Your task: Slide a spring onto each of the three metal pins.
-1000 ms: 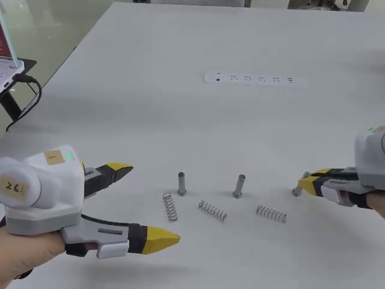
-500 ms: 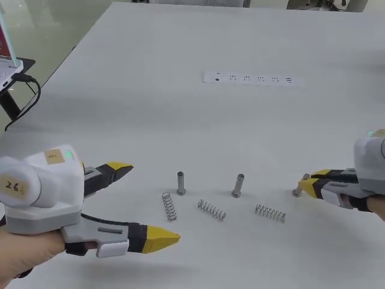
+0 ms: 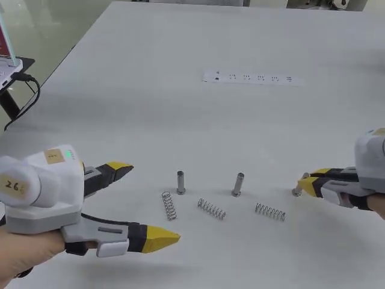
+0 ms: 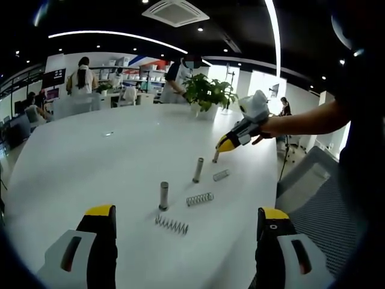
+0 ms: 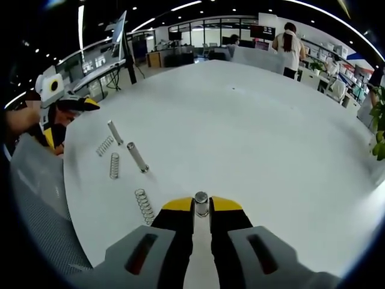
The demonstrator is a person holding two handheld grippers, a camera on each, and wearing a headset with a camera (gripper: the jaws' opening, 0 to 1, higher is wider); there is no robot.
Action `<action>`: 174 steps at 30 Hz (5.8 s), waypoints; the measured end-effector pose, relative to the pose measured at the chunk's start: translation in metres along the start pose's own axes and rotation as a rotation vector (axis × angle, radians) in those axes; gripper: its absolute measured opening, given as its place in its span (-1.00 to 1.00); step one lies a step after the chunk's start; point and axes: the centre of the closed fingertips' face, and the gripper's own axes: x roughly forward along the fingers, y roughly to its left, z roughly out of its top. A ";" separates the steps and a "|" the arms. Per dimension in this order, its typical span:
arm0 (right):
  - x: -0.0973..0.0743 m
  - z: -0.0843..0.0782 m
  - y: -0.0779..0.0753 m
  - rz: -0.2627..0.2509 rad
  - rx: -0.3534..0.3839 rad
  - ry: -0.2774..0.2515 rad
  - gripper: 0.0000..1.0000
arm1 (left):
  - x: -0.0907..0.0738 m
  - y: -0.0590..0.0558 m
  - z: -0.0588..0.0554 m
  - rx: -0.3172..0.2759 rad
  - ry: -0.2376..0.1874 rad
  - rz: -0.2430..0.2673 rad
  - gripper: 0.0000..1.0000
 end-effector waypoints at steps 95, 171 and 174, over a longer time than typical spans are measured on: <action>-0.013 -0.022 0.074 0.226 -0.248 0.119 -0.35 | -0.009 -0.001 -0.002 -0.008 -0.006 0.001 0.91; 0.021 -0.035 0.076 0.248 -0.357 0.267 -0.84 | -0.010 0.001 -0.020 -0.006 0.033 -0.001 0.90; 0.020 -0.034 0.075 0.247 -0.356 0.267 -0.84 | -0.011 0.001 -0.026 -0.006 0.046 -0.005 0.89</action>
